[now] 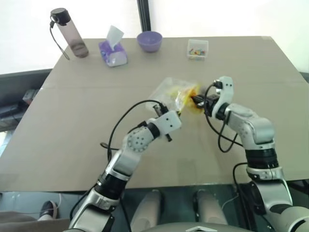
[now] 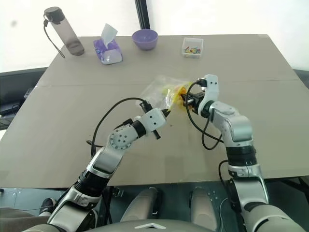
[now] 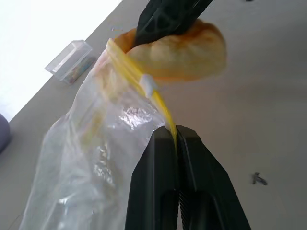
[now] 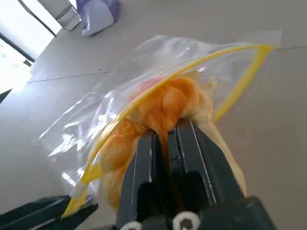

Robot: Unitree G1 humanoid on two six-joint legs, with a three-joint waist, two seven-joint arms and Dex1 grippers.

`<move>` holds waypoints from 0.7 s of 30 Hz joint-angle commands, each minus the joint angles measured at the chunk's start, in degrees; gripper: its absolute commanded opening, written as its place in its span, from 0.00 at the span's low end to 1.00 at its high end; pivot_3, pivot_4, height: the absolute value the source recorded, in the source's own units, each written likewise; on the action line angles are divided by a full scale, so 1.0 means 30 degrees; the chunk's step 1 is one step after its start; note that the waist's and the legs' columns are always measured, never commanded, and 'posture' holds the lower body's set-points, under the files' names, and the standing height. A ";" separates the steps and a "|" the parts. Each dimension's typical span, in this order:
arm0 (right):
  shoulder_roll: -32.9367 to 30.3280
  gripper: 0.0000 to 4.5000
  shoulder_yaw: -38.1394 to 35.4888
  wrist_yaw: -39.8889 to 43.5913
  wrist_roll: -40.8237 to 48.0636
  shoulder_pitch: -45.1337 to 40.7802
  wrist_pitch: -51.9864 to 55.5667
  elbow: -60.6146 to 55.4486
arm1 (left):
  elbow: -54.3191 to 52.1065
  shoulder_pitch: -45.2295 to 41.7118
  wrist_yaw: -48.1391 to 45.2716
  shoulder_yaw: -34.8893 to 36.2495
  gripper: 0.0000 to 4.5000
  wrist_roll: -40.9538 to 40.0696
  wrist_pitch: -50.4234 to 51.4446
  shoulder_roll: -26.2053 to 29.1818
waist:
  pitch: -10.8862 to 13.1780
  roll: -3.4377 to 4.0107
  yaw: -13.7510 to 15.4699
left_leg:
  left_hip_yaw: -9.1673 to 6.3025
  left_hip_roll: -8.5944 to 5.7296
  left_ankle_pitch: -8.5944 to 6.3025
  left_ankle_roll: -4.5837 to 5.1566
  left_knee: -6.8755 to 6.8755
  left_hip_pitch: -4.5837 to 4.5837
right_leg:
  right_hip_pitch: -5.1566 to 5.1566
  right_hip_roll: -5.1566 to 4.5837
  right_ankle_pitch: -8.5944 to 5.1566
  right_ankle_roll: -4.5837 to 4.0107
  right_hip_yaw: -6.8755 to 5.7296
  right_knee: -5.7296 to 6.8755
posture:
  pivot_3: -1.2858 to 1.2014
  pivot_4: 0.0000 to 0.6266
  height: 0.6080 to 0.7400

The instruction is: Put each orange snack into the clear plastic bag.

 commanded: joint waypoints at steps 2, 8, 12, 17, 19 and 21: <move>-0.0081 0.01 0.0280 -0.0747 -0.1162 -0.0898 -0.1793 0.1462 | -0.0528 -0.0494 -0.0086 -0.0084 0.00 -0.0103 -0.0643 -0.0174 | 0.0000 0.0001 -0.0002 | 0.0002 0.0000 0.0000 -0.0001 -0.0001 -0.0001 | -0.0001 0.0000 0.0000 0.0000 0.0000 -0.0002 | 0.52 0.24 1.00; -0.0349 0.01 -0.0263 0.1423 -0.0156 -0.1229 -0.3057 0.2463 | -0.0600 -0.0385 -0.0589 0.0034 0.00 -0.0754 -0.0849 -0.0154 | 0.0000 0.0001 -0.0062 | 0.0007 -0.0001 0.0001 -0.0001 -0.0003 -0.0003 | -0.0004 0.0001 0.0000 0.0000 0.0005 -0.0003 | 0.52 0.24 1.00; -0.1502 0.01 -0.0919 0.4392 0.1437 -0.1194 -0.2880 0.2575 | -0.0694 -0.0193 -0.1793 0.0462 0.00 -0.2005 -0.1017 0.0314 | 0.0002 0.0002 -0.0062 | 0.0004 0.0000 -0.0001 0.0002 -0.0003 -0.0003 | -0.0002 0.0001 0.0000 0.0000 0.0004 -0.0003 | 0.52 0.24 1.00; -0.2754 0.01 -0.1249 0.5963 0.1963 -0.1670 -0.3294 0.3664 | 0.0107 -0.0656 -0.2422 0.1274 0.00 -0.2577 -0.1295 0.1395 | 0.0003 0.0004 -0.0070 | 0.0005 0.0000 -0.0001 0.0003 -0.0001 -0.0003 | -0.0001 0.0001 0.0000 0.0000 0.0002 -0.0004 | 0.52 0.24 1.00; -0.2720 0.01 -0.1596 0.5947 0.2248 -0.1877 -0.3155 0.3905 | 0.0594 -0.0823 -0.2574 0.1568 0.00 -0.2717 -0.1419 0.1778 | 0.0003 0.0004 -0.0162 | 0.0006 0.0004 -0.0001 0.0003 -0.0003 0.0000 | -0.0001 0.0007 0.0000 0.0000 0.0002 -0.0003 | 0.52 0.24 1.00; -0.2566 0.01 -0.1833 0.5649 0.2402 -0.1964 -0.3038 0.3972 | 0.0832 -0.0917 -0.2773 0.1757 0.00 -0.2988 -0.1405 0.1920 | 0.0004 0.0004 -0.0269 | 0.0003 0.0005 -0.0001 0.0003 -0.0004 -0.0002 | -0.0003 0.0007 0.0000 0.0000 0.0003 -0.0003 | 0.52 0.24 1.00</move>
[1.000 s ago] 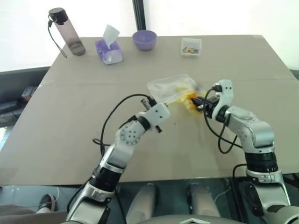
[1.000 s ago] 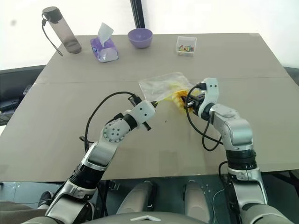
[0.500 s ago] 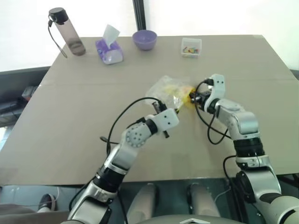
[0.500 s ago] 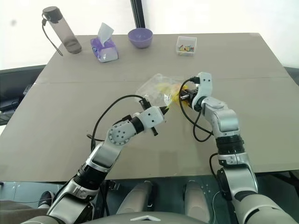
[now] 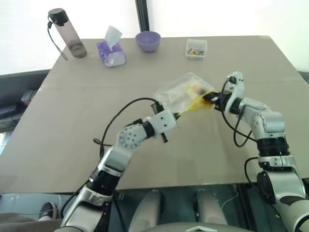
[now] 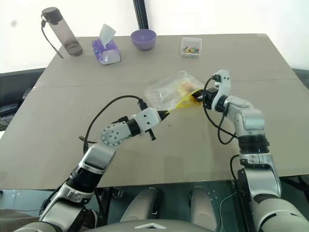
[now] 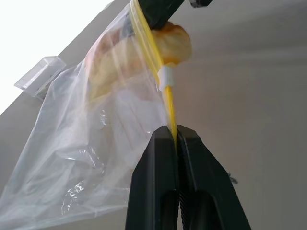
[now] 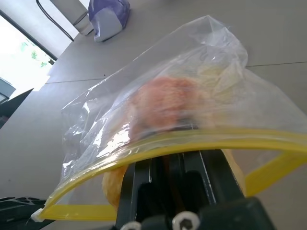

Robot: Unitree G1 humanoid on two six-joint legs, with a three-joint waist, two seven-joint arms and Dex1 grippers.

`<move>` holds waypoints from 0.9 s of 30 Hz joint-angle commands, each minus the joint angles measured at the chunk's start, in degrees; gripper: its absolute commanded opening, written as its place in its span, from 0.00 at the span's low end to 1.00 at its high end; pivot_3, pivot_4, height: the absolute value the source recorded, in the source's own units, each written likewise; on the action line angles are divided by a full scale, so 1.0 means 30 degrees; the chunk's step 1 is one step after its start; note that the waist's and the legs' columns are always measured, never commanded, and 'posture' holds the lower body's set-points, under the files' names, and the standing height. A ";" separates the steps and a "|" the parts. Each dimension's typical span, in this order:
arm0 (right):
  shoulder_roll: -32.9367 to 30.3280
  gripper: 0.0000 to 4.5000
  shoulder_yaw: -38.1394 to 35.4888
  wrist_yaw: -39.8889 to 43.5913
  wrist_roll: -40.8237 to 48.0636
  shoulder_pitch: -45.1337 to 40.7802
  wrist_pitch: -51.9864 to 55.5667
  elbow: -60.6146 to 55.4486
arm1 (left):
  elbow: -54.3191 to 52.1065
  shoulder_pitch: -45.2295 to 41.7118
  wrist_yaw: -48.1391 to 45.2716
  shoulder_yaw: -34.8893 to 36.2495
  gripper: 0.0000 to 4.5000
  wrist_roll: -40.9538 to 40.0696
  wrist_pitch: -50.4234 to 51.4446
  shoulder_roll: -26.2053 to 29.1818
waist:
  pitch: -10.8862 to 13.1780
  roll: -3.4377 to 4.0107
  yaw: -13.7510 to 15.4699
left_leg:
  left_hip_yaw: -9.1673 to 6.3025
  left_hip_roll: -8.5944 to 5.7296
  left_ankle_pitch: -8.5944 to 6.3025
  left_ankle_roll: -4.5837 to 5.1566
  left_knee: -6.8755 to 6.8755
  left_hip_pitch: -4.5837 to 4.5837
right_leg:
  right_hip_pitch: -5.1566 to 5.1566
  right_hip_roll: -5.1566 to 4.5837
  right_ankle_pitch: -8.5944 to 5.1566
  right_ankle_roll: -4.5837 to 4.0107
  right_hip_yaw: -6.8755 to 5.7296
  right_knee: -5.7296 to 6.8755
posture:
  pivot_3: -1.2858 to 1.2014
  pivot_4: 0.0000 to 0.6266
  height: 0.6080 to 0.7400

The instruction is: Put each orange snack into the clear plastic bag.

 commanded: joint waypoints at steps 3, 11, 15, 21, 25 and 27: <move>0.0561 0.01 -0.0970 -0.1120 0.0630 -0.0771 0.0210 -0.0320 | 0.0157 -0.0434 -0.0703 0.0633 0.00 -0.1071 -0.0403 0.0162 | 0.0000 -0.0001 -0.0116 | 0.0001 -0.0002 0.0000 -0.0001 0.0001 -0.0004 | 0.0000 -0.0007 0.0000 0.0000 0.0001 -0.0001 | 0.52 0.24 1.00; 0.4557 0.01 -0.1741 -0.7378 0.0501 -0.1043 0.2408 -0.1099 | 0.0147 -0.0168 -0.1971 0.0303 0.00 -0.2442 -0.0273 -0.0187 | -0.0001 0.0001 -0.0228 | 0.0018 0.0003 0.0003 -0.0005 -0.0009 -0.0025 | -0.0066 -0.0007 0.0001 -0.0002 0.0034 0.0046 | 0.52 0.24 1.00; 0.5695 0.01 -0.1781 -0.8579 0.0679 -0.1075 0.3261 -0.1592 | 0.0534 -0.0313 -0.2067 0.0275 0.00 -0.2450 -0.0478 -0.0219 | 0.0000 0.0003 -0.0226 | 0.0031 -0.0002 0.0005 -0.0009 -0.0006 -0.0047 | -0.0096 -0.0008 0.0001 -0.0003 0.0049 0.0060 | 0.52 0.24 1.00; 0.6116 0.01 -0.2292 -0.9916 0.0416 -0.1471 0.2274 -0.1054 | 0.0858 -0.0474 -0.2124 0.0240 0.00 -0.2418 -0.0643 -0.0275 | 0.0000 0.0006 -0.0230 | 0.0037 -0.0005 0.0003 -0.0004 -0.0005 -0.0044 | -0.0097 -0.0007 0.0001 -0.0002 0.0050 0.0068 | 0.52 0.24 1.00; 0.7559 0.01 -0.5416 -1.1500 0.3380 -0.2515 0.3811 -0.0742 | 0.0824 -0.0384 -0.2092 0.0152 0.00 -0.2387 -0.0667 -0.0367 | 0.0000 0.0006 -0.0262 | 0.0041 -0.0001 0.0003 -0.0004 -0.0005 -0.0042 | -0.0110 -0.0003 0.0001 -0.0003 0.0062 0.0092 | 0.52 0.24 1.00; 0.7101 0.01 -0.4510 -1.1198 0.2511 -0.2385 0.3520 -0.0825 | 0.0885 -0.0384 -0.2051 0.0136 0.00 -0.2331 -0.0686 -0.0432 | 0.0000 0.0008 -0.0252 | 0.0044 0.0001 0.0003 -0.0003 -0.0006 -0.0038 | -0.0111 -0.0001 0.0000 -0.0004 0.0067 0.0102 | 0.52 0.24 1.00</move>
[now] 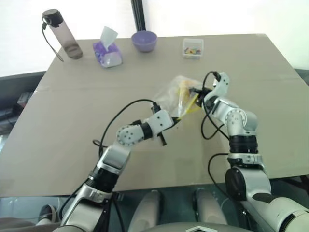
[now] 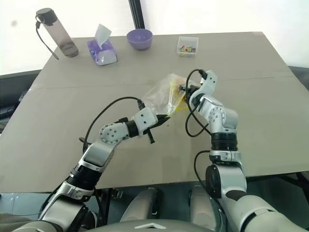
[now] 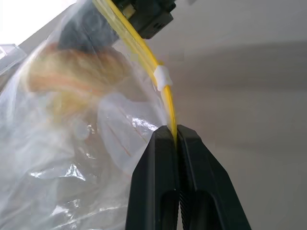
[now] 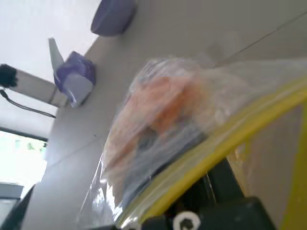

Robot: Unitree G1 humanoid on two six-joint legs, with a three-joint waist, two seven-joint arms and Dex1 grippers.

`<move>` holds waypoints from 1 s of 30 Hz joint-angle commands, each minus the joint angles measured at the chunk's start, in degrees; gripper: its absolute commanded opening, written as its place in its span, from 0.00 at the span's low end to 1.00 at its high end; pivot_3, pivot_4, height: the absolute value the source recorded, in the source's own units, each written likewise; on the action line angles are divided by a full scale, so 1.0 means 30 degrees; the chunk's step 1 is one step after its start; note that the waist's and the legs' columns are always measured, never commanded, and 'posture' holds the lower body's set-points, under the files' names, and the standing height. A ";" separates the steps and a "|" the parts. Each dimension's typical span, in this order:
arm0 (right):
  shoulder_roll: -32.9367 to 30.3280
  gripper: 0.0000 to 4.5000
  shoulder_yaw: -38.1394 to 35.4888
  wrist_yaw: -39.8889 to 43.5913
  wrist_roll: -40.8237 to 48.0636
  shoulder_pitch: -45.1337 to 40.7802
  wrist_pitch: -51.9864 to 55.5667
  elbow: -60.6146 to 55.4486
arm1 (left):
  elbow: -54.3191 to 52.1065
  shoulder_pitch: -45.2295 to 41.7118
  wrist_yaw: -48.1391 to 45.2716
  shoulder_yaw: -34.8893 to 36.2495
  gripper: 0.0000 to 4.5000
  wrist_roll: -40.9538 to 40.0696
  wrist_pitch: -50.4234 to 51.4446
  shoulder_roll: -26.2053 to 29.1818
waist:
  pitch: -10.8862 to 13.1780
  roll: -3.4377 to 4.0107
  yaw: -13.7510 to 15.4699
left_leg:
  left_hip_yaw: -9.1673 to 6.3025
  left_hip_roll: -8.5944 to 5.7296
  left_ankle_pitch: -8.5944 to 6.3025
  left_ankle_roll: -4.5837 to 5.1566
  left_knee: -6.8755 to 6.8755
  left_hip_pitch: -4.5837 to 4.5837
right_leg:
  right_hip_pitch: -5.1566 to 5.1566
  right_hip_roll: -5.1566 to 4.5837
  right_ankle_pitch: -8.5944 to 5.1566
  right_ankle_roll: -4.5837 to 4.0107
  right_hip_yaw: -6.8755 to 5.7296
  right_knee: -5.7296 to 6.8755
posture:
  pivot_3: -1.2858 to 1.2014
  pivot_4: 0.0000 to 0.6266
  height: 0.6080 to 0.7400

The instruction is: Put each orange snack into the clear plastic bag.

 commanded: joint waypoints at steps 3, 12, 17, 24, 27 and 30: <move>-0.1884 0.01 0.3976 0.1305 -0.2899 0.0475 -0.2091 -0.0676 | -0.0313 -0.0263 0.0099 0.0004 0.00 0.0016 -0.0425 -0.0204 | 0.0001 0.0004 0.0033 | 0.0013 -0.0006 -0.0001 0.0002 0.0001 0.0001 | 0.0000 -0.0001 0.0000 0.0000 0.0001 -0.0001 | 0.52 0.24 1.00; -0.4890 0.34 1.0458 0.4815 -0.8456 0.2075 -0.8240 -0.0735 | 0.0016 -0.0545 0.0346 0.0226 0.00 -0.0014 -0.0609 -0.0438 | 0.0001 0.0003 -0.0109 | 0.0040 0.0004 0.0000 0.0000 0.0007 0.0016 | -0.0001 0.0009 -0.0002 0.0003 0.0024 0.0012 | 0.52 0.24 1.00; -0.5127 0.83 1.0227 0.5914 -0.8369 0.2365 -0.8034 -0.1512 | 0.0264 -0.0600 0.0514 0.0313 0.00 -0.0053 -0.0721 -0.0529 | 0.0001 0.0002 0.0009 | 0.0035 0.0009 0.0001 0.0000 0.0020 0.0019 | 0.0005 0.0013 -0.0001 0.0002 0.0026 0.0022 | 0.52 0.24 1.00; -0.6416 0.83 0.8599 0.8279 -0.6075 0.3249 -0.4945 -0.4386 | 0.0634 -0.0754 0.0921 0.0573 0.00 -0.0162 -0.0806 -0.0725 | 0.0001 0.0001 0.0066 | 0.0030 0.0003 0.0000 0.0002 0.0022 0.0015 | 0.0005 0.0009 -0.0001 0.0003 0.0027 0.0020 | 0.52 0.24 1.00; -0.7665 0.83 0.8071 0.9914 -0.4848 0.3966 -0.3687 -0.5737 | 0.0703 -0.0766 0.0999 0.0603 0.00 -0.0173 -0.0823 -0.0779 | 0.0002 0.0000 0.0069 | 0.0028 0.0003 -0.0001 0.0002 0.0022 0.0013 | 0.0007 0.0008 -0.0001 0.0002 0.0027 0.0018 | 0.52 0.24 1.00; -0.9344 0.83 0.7777 1.1551 -0.4341 0.4760 -0.3964 -0.6254 | 0.0865 -0.0730 0.1101 0.0542 0.00 -0.0035 -0.0985 -0.0824 | 0.0003 -0.0002 0.0114 | 0.0026 0.0001 -0.0002 0.0004 0.0026 0.0010 | 0.0019 0.0006 -0.0001 0.0003 0.0017 0.0003 | 0.52 0.24 1.00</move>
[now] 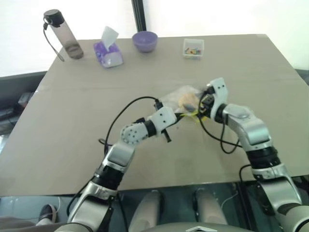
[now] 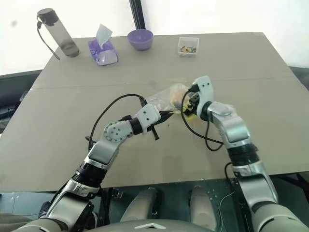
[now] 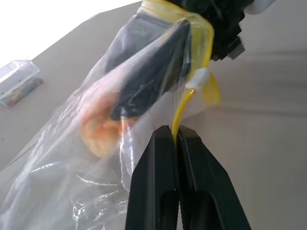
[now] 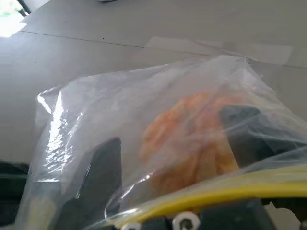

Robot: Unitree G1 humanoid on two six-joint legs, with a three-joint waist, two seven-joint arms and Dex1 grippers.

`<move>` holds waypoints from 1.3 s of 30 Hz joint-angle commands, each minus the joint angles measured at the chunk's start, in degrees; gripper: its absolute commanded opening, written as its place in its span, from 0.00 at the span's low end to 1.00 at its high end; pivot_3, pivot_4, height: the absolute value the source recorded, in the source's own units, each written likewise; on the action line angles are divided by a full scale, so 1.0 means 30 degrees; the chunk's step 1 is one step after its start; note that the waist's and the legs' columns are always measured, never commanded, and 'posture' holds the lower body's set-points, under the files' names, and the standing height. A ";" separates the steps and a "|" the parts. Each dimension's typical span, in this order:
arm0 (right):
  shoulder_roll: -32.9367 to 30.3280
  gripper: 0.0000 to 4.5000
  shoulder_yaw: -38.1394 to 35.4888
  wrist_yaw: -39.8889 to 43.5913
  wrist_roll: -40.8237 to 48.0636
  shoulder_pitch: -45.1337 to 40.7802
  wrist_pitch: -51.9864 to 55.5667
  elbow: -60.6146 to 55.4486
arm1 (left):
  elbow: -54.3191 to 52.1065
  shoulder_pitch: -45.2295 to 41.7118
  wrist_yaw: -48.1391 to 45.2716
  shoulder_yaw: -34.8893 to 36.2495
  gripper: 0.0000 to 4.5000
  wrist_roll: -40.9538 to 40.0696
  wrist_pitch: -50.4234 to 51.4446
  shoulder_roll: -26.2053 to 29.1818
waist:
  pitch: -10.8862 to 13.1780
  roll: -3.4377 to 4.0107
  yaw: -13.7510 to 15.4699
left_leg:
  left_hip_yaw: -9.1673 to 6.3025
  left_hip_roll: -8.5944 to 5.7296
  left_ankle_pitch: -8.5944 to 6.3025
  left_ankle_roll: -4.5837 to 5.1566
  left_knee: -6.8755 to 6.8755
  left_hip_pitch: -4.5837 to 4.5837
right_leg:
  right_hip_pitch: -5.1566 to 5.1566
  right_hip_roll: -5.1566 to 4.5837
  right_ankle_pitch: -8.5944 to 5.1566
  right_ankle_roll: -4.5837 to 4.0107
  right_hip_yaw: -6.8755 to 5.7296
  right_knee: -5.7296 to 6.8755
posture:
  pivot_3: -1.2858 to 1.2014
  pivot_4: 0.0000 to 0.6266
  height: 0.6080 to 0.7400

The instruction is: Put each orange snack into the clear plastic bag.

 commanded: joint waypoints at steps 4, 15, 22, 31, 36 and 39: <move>-0.2468 0.83 -0.1803 0.2408 0.1527 0.0538 0.0239 -0.1045 | 0.0208 0.0024 0.0376 0.0449 0.00 0.0051 -0.0327 0.0131 | 0.0003 -0.0006 -0.0059 | 0.0012 0.0000 0.0000 0.0001 0.0011 0.0003 | 0.0005 -0.0001 0.0000 0.0002 0.0003 0.0004 | 0.52 0.24 1.00; -0.5084 0.83 -0.1164 0.3342 -0.0884 0.1693 -0.3155 0.0469 | 0.0284 0.0082 0.0556 0.0590 0.00 0.0104 -0.0334 0.0288 | 0.0007 -0.0014 0.0060 | 0.0024 -0.0011 -0.0001 0.0002 0.0029 -0.0003 | 0.0008 -0.0018 0.0001 0.0008 0.0006 0.0003 | 0.52 0.24 1.00; -0.6358 0.83 0.0770 0.2717 -0.5157 0.0831 -0.8300 0.3718 | 0.0293 0.0121 0.0495 0.0588 0.00 0.0086 -0.0326 0.0375 | 0.0009 -0.0016 -0.0065 | 0.0030 0.0003 0.0000 0.0000 0.0026 0.0004 | 0.0010 -0.0009 -0.0001 0.0008 0.0001 0.0005 | 0.52 0.24 1.00; -0.4098 0.70 0.1549 0.0171 -0.7594 -0.1268 -1.2060 0.6751 | 0.0375 0.0086 0.0474 0.0572 0.00 0.0129 -0.0310 0.0404 | 0.0018 -0.0032 0.0041 | 0.0039 -0.0001 0.0019 -0.0033 0.0024 0.0010 | 0.0007 -0.0010 0.0000 0.0005 0.0023 0.0008 | 0.52 0.24 1.00; -0.3907 0.27 0.1448 0.0396 -0.7861 -0.1194 -1.2859 0.7032 | 0.0371 0.0091 0.0500 0.0639 0.00 0.0145 -0.0296 0.0432 | 0.0018 -0.0032 0.0037 | 0.0034 -0.0003 0.0032 -0.0054 0.0020 0.0000 | 0.0010 -0.0011 0.0001 0.0006 0.0019 -0.0024 | 0.52 0.24 1.00; -0.3839 0.02 0.1294 0.0374 -0.7947 -0.1154 -1.2966 0.7066 | 0.0366 0.0096 0.0497 0.0655 0.00 0.0152 -0.0292 0.0422 | 0.0018 -0.0032 0.0031 | 0.0031 -0.0001 0.0031 -0.0053 0.0017 0.0002 | 0.0009 -0.0008 0.0001 0.0005 0.0016 -0.0020 | 0.52 0.24 1.00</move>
